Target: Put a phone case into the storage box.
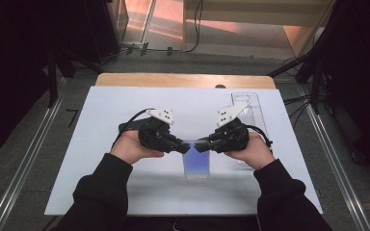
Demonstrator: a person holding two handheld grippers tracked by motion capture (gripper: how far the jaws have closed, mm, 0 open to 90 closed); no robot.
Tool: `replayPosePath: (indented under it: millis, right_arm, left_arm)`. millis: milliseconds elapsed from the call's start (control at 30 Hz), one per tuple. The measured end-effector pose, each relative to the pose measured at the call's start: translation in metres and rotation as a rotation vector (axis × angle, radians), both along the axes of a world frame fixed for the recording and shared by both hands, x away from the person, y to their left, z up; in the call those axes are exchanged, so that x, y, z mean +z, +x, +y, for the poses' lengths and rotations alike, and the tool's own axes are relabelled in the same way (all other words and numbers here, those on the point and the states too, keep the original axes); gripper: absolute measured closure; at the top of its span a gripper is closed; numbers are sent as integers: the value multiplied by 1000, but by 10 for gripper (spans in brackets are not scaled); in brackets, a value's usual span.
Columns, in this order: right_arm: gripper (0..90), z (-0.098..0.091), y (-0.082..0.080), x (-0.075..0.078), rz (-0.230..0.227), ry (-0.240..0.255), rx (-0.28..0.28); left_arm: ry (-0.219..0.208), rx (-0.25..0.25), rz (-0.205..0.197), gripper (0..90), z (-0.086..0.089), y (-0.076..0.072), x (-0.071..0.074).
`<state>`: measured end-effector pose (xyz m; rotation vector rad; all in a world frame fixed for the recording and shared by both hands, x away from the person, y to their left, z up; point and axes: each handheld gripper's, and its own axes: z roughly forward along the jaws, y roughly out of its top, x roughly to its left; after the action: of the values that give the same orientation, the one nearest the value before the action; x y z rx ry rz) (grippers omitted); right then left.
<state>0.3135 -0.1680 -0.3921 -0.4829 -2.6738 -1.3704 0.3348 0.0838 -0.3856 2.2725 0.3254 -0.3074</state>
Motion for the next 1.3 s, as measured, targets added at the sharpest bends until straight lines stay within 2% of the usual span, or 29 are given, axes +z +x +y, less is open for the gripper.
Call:
replayPosePath:
  millis: [67,133,167,233,267,300,333,367,400,500,533,567,600,633,667,733,767,800,833,933,1067,1100,1200,1300]
  right_arm:
    - [769,0,1,-1,11,-1,-4]
    - [755,0,1,-2,15,4,-9]
    - [711,-1,1,-2,13,8,-22]
    - [565,-3,1,-2,12,30,-44]
    - [504,-3,1,-2,9,38,-72]
    - [432,-4,1,-1,45,43,-120]
    - [432,-4,1,-1,45,43,-120]
    - [348,-4,1,-1,41,53,-158]
    - [348,-4,1,-1,41,53,-158]
    - [259,-4,1,0,23,55,-213]
    - [257,-4,1,0,19,59,-232]
    - [255,-5,2,-1,23,61,-265]
    - [255,-5,2,-1,23,61,-265]
    - [237,-5,2,-3,33,65,-291]
    - [237,-5,2,-3,33,65,-291]
    - [235,-7,3,-6,61,97,-275]
    - [196,-8,3,-7,65,112,-290]
    - [196,-8,3,-7,65,112,-290]
    - [172,-8,3,-8,54,111,-300]
    - [0,-5,3,-9,43,83,-359]
    - [0,-1,1,-11,37,89,-402]
    - [0,0,0,-11,41,90,-432]
    - [0,1,-2,-10,41,90,-455]
    - [0,4,-6,-9,11,86,-495]
  left_arm:
    - [-3,3,5,805,0,0,0]
    - [-12,20,-8,807,1,0,1]
    - [-12,23,-6,807,2,1,1]
    - [-20,40,-6,807,5,2,3]
    - [-17,61,5,806,6,3,4]
    - [-23,98,22,806,11,6,7]
    - [-23,98,22,806,11,6,7]
    - [-32,117,18,806,13,6,8]
    - [-33,129,25,806,14,7,9]
    - [-18,172,32,805,17,9,12]
    - [-17,187,30,805,18,9,13]
    - [-14,203,35,805,19,9,13]
    - [-8,214,29,805,20,10,14]
    - [-6,228,32,804,20,10,15]
    - [-5,241,32,804,21,11,15]
    - [-6,269,31,804,22,12,16]
    - [-4,285,30,804,23,12,17]
    - [-7,296,30,804,24,12,17]
    - [-6,306,33,804,24,13,17]
    - [-1,338,33,804,25,14,18]
    - [6,387,38,804,25,14,20]
    - [7,396,34,804,25,14,20]
    - [6,430,36,804,25,13,22]
    - [9,460,42,804,24,13,24]
